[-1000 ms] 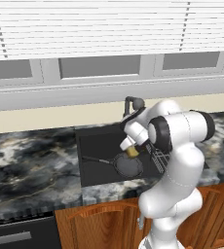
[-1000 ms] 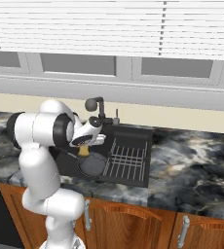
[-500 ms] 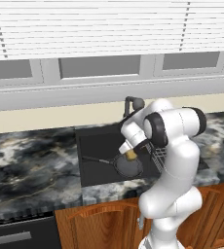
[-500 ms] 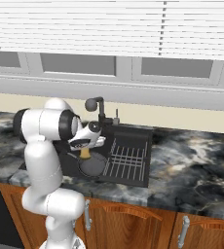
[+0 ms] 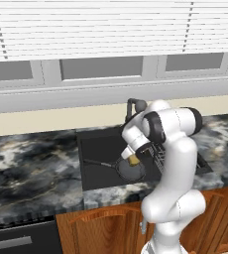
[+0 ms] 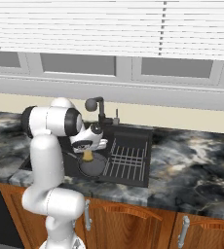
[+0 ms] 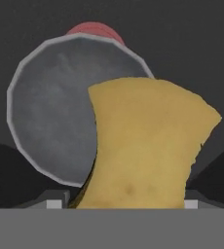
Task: Pick the pan and sponge and place them into the sink. Then turn on the water.
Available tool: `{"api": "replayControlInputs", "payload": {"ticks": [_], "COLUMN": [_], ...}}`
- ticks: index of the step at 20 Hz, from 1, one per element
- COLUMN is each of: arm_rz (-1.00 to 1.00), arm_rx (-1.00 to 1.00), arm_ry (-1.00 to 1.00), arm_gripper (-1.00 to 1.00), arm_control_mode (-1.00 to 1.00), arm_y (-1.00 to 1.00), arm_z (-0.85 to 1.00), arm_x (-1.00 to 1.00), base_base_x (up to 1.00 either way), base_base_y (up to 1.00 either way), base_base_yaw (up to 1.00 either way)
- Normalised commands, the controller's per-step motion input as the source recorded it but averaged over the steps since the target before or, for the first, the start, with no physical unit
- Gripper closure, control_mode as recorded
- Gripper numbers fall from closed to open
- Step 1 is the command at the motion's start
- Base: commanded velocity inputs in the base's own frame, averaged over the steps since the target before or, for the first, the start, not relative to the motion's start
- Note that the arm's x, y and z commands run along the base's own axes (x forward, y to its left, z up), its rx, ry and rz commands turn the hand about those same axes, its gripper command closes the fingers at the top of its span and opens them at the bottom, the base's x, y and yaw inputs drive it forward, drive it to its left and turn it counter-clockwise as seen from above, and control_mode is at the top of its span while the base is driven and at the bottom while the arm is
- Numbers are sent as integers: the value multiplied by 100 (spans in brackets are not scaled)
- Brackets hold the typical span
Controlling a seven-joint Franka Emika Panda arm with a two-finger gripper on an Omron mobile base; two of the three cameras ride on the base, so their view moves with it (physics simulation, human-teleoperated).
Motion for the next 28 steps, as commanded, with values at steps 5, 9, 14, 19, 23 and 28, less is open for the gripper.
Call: {"api": "replayControlInputs", "payload": {"ticks": [5,9,14,19,23,28], "arm_rz": [0,0,0,0,0,0], "arm_rx": [-2,0,0,0,-1,-3], "arm_ry": [1,0,0,0,0,-1], "arm_gripper": [100,100,100,100,100,100], "arm_control_mode": [-100,-100,-100,-100,-100,-100], "arm_y": [-2,-1,2,9,21,20], "arm_z": [-19,-31,-39,-38,-46,-45], "arm_x": [22,9,10,14,14,17], "base_base_x": [0,0,0,0,0,0], "base_base_y": [0,0,0,0,0,0], "base_base_yaw": [0,0,0,0,0,0]}}
